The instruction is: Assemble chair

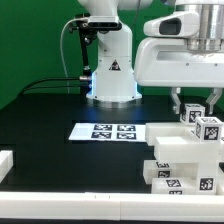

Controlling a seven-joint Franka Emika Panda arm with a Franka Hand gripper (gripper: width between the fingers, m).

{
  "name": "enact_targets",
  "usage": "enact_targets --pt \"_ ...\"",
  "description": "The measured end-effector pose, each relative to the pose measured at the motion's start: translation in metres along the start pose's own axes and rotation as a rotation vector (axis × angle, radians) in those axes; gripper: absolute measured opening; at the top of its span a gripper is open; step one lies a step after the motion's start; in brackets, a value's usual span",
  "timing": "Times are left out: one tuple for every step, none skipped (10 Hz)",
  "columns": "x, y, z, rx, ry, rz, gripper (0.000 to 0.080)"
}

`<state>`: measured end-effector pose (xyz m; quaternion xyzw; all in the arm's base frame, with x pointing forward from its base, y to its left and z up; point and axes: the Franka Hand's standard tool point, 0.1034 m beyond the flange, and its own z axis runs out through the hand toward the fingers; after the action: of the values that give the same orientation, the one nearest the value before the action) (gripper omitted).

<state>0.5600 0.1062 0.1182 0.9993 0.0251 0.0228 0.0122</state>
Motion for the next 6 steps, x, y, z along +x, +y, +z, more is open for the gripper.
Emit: enact_targets --pt "-0.0001 -0.0006 0.0001 0.003 -0.001 0.114 0.0281" --pt "-0.0002 -0.0011 0.0002 0.007 -0.002 0.189 0.0281" --pt "-0.0002 -0.001 0.0004 0.013 -0.001 0.319 0.0281" --pt "0.0005 0.0012 0.0007 0.021 0.009 0.516 0.0281" --pt "0.0001 0.0002 0.0007 0.02 0.009 0.631 0.0281" --pt "-0.0003 -0.0026 0.0006 0.022 0.008 0.772 0.0281"
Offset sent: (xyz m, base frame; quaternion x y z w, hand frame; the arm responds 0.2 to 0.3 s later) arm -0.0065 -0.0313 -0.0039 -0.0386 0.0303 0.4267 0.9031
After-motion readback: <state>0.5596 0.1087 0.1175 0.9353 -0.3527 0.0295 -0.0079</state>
